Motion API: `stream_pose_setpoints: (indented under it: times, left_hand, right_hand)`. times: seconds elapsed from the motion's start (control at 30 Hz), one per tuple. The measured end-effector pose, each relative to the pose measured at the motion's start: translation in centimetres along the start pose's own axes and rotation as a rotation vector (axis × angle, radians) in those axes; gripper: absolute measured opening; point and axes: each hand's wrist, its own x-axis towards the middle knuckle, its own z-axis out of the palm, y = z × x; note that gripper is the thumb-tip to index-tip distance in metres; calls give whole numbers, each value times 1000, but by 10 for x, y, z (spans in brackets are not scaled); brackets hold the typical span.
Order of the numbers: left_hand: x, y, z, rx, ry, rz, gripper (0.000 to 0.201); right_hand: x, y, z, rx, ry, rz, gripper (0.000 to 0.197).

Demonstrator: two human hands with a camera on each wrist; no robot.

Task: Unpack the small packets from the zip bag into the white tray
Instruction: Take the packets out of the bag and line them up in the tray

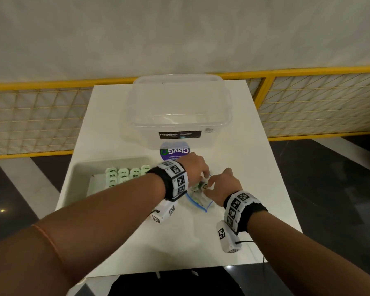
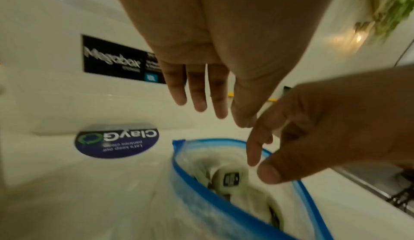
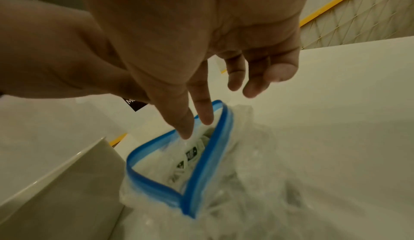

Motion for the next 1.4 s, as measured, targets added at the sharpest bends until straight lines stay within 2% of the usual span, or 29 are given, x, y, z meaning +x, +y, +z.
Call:
stream_pose_setpoints:
  times: [0.1, 0.2, 0.23, 0.3, 0.4, 0.53, 0.63, 0.73, 0.9, 1.1, 1.23, 1.4]
  left_hand:
    - [23, 12, 20, 193, -105, -13, 32]
    - [34, 11, 36, 252, -266, -61, 33]
    - [35, 9, 39, 252, -282, -71, 35]
    - [35, 7, 42, 239, -255, -95, 43]
    - [33, 6, 46, 53, -180, -199, 63]
    - [32, 7, 54, -153, -66, -318, 83]
    - [30, 3, 60, -257, -10, -389, 90]
    - [25, -3, 69, -276, -18, -467, 82]
    - [17, -1, 80, -23, 23, -536, 69]
    - [18, 3, 71, -114, 224, -334, 49]
    - [20, 4, 65, -32, 199, -277, 40]
    - [18, 2, 51, -30, 172, -240, 13]
  right_hand:
    - [-2, 12, 1, -18, -51, -81, 35]
    - [5, 23, 4, -51, -113, -72, 40]
    - [8, 28, 6, -57, -129, -59, 43]
    - [16, 38, 8, -37, -132, -20, 49]
    - [27, 50, 12, 49, -122, 28, 61]
    - [43, 55, 13, 124, -116, -43, 68]
    - [53, 56, 11, 155, -84, -95, 64]
    - [61, 61, 17, 209, -69, -88, 55]
    - [62, 69, 38, 251, -75, -140, 48]
    - [64, 70, 39, 230, -68, -170, 47]
    - [61, 68, 40, 219, -59, -192, 45]
    - [57, 66, 26, 281, 38, -206, 34]
